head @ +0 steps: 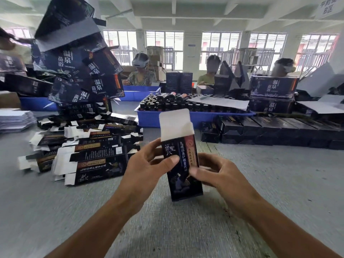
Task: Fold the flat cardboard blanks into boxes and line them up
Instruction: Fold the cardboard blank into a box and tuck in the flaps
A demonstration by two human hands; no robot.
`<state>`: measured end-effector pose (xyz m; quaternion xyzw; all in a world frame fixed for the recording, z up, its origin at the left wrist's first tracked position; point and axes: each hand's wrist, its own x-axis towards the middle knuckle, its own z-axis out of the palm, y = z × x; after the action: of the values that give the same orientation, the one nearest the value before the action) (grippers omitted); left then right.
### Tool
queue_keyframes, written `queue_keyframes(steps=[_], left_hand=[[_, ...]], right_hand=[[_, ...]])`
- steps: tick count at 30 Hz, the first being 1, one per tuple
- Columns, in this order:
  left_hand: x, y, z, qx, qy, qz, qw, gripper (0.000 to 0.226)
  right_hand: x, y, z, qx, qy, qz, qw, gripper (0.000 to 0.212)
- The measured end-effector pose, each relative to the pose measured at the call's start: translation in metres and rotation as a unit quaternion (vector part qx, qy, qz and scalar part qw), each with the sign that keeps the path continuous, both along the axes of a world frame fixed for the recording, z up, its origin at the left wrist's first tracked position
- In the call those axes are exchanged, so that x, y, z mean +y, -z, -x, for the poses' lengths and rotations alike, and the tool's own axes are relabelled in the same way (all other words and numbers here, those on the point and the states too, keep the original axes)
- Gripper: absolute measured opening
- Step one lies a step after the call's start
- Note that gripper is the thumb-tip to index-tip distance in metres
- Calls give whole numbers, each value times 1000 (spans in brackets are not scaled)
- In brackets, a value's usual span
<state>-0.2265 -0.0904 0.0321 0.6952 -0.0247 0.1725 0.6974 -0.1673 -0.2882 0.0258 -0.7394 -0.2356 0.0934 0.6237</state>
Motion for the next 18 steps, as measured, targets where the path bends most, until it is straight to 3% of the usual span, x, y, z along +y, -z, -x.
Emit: queue_keyframes(steps=[5, 14, 18], left_hand=[[-3, 5, -3, 12, 25, -24, 999, 62], [-1, -2, 0, -55, 16, 3, 998, 61], [-3, -4, 4, -99, 4, -56, 994, 46]], right_hand=[[-4, -7, -1, -50, 32, -95, 994, 57], [-4, -7, -3, -77, 47, -108, 990, 41], [-3, -7, 2, -135, 58, -78, 986, 49]])
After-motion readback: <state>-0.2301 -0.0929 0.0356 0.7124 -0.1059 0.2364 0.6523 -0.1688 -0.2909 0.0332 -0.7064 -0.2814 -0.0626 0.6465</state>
